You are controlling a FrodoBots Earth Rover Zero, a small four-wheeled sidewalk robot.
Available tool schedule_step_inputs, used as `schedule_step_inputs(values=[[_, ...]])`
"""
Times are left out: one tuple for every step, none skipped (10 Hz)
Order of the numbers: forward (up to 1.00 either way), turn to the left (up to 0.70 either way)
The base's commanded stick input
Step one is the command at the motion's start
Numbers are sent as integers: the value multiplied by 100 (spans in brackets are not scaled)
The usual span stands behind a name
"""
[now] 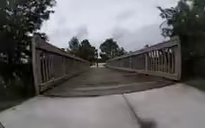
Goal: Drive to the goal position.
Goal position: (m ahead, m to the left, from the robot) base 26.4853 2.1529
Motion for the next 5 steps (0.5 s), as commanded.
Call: schedule_step_inputs(values=[[85,0],[85,0],[85,0],[85,0],[85,0]])
